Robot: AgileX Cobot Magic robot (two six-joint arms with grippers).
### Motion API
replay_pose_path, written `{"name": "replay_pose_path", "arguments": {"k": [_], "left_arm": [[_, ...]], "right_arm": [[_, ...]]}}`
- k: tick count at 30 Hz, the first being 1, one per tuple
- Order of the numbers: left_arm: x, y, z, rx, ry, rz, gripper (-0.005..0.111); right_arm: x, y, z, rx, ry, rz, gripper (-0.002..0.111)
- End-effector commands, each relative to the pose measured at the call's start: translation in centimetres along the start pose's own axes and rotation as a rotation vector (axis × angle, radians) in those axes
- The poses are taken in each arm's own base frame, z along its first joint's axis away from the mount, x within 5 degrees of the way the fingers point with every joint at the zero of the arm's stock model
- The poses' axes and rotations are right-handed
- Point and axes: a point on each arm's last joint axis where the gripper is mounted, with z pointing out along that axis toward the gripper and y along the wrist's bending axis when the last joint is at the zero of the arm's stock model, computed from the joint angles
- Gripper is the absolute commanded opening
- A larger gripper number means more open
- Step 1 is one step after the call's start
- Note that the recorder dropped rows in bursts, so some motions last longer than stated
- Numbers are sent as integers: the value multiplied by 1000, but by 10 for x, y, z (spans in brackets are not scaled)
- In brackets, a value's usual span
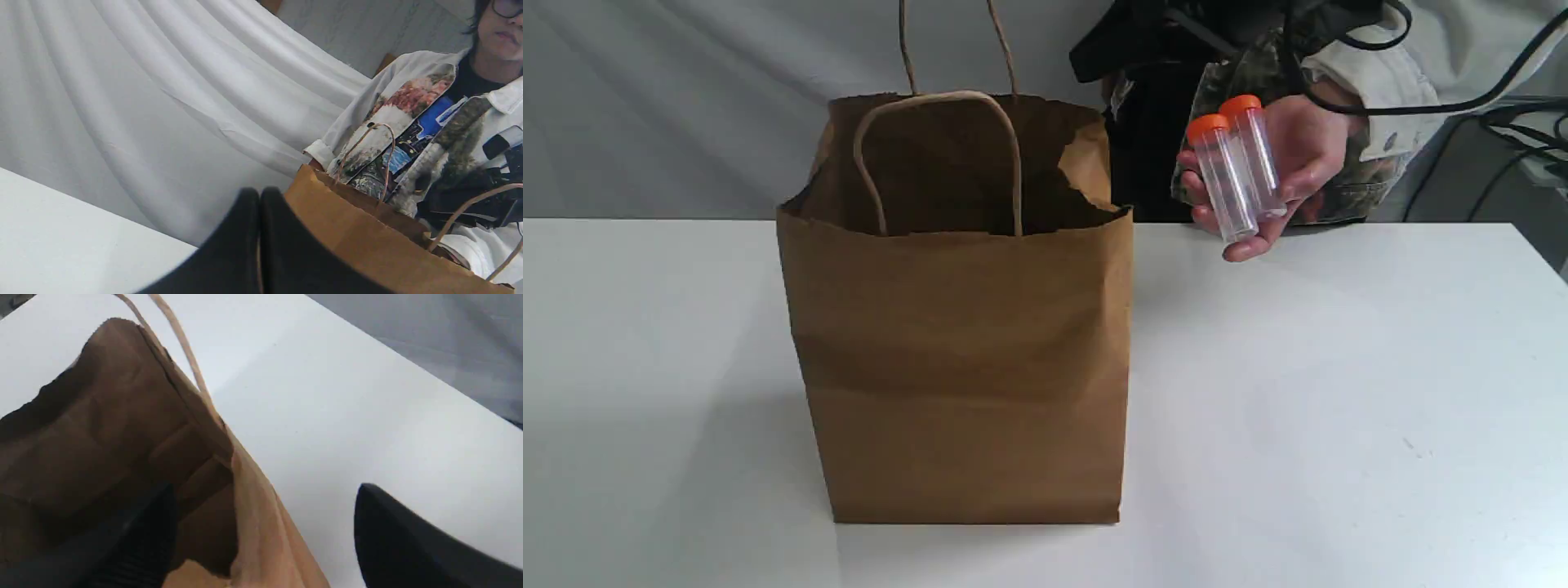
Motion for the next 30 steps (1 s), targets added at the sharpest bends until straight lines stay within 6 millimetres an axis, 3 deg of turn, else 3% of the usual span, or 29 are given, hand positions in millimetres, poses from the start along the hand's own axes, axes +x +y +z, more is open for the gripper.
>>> {"name": "replay_pose_path", "arguments": {"k": [1,7,17,25,30], "left_arm": [[2,1,0,1,9,-8,1],[4,2,0,-10,31,-8,1],[4,2,0,-10,31,-8,1],[4,2,0,-10,31,-8,1],[4,2,0,-10,31,-8,1]], "right_arm": [[0,2,6,-20,7,-37,63],[9,-8,21,-32,33,-15,63],[10,-6,26,-42,40,-42,63],[16,2,52,-69,89,-51,58],[24,-3,63,-31,150,-23,57]]}}
